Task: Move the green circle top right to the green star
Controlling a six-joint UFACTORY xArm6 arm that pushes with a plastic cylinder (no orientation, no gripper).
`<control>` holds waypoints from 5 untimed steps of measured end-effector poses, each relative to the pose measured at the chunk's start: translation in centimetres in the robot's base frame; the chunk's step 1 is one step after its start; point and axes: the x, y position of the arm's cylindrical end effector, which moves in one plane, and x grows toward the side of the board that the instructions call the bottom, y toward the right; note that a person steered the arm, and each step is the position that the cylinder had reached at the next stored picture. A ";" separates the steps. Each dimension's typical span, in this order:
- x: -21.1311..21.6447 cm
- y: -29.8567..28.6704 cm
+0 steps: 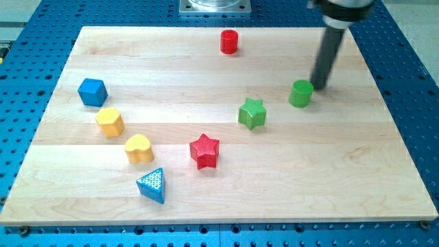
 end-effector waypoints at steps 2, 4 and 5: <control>0.9 -3.7; 0.8 -6.0; 6.3 -5.1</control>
